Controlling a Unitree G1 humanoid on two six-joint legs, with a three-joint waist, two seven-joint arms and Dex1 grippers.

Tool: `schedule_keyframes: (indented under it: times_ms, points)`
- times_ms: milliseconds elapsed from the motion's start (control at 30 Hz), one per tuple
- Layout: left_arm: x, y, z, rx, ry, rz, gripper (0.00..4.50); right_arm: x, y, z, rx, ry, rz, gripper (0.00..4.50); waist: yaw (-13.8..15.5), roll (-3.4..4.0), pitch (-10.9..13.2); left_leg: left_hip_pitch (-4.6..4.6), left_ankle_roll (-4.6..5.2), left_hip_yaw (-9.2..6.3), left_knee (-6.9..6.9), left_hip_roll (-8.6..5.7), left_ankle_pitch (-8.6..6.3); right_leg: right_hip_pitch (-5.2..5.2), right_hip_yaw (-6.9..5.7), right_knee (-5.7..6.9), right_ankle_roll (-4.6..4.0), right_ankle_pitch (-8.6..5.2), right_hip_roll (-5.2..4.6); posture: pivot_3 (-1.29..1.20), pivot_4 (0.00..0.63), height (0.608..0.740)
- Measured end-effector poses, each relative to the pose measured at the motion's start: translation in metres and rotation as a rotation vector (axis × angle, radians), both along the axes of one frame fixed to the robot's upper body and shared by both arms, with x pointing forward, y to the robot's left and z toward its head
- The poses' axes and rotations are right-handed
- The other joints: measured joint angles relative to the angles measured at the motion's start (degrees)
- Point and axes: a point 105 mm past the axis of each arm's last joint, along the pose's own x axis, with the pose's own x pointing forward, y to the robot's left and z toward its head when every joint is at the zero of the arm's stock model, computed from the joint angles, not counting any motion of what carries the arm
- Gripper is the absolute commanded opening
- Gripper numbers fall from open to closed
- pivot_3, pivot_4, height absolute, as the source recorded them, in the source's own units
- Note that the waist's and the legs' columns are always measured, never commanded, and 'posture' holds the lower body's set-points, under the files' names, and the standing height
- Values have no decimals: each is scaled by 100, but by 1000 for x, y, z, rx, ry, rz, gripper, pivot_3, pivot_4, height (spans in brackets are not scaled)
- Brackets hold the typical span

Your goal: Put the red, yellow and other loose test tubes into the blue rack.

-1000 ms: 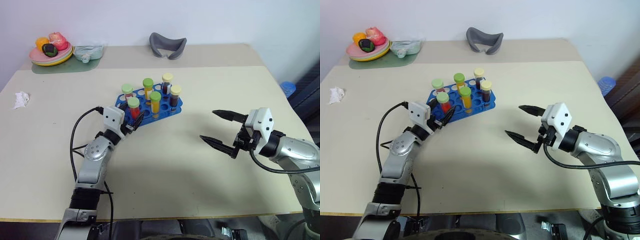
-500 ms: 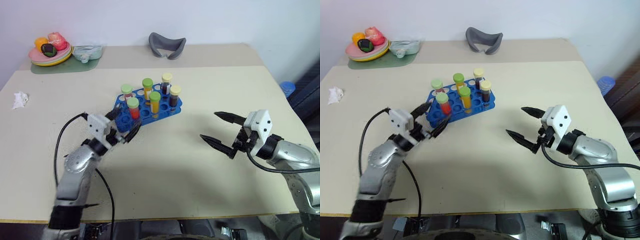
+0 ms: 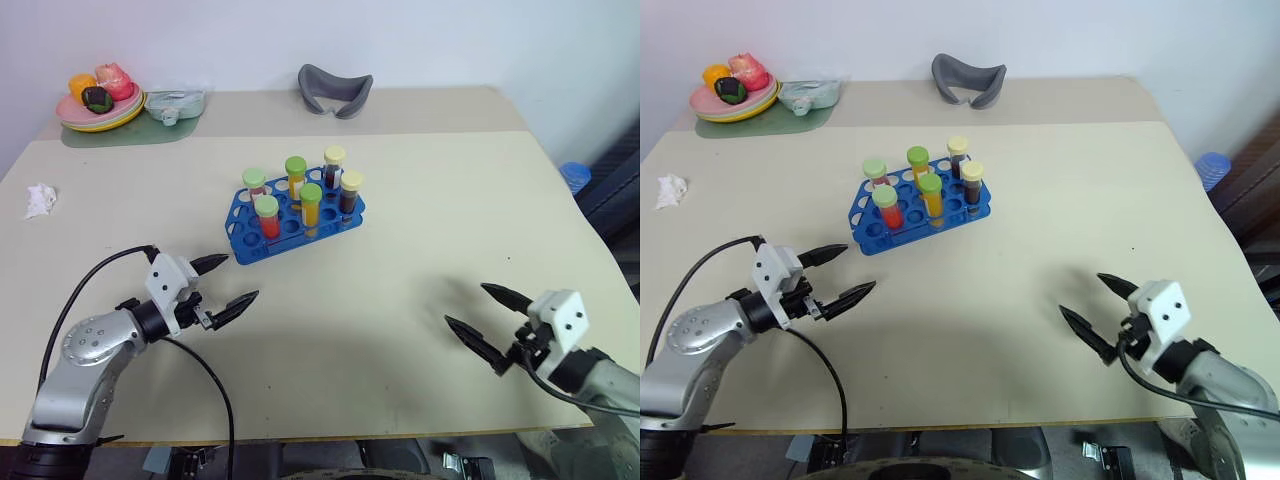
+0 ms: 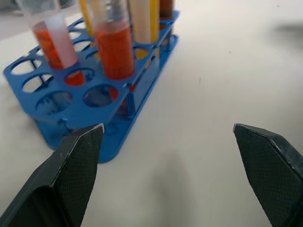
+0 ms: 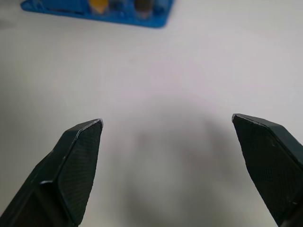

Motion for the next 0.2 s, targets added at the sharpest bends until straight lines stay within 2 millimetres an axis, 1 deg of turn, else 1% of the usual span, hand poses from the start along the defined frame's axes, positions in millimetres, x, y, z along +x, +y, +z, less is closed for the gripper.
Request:
schedule_keyframes:
  times_ms: [67, 200]
  points:
    - [-2, 2, 0, 6, 14, -8, 4483, -4, -5, 3, -3, -8, -16, 4500, 3, 0, 0, 0, 0, 3, 0, 0, 0, 0, 2, -2, 0, 0, -1, 0, 150, 740]
    - [-2, 2, 0, 6, 23, -17, 4483, -7, -6, 11, -18, -36, -17, 4500, 9, -1, 0, -1, 0, 3, 0, 0, 0, 0, 3, -3, 0, 0, -1, 0, 150, 740]
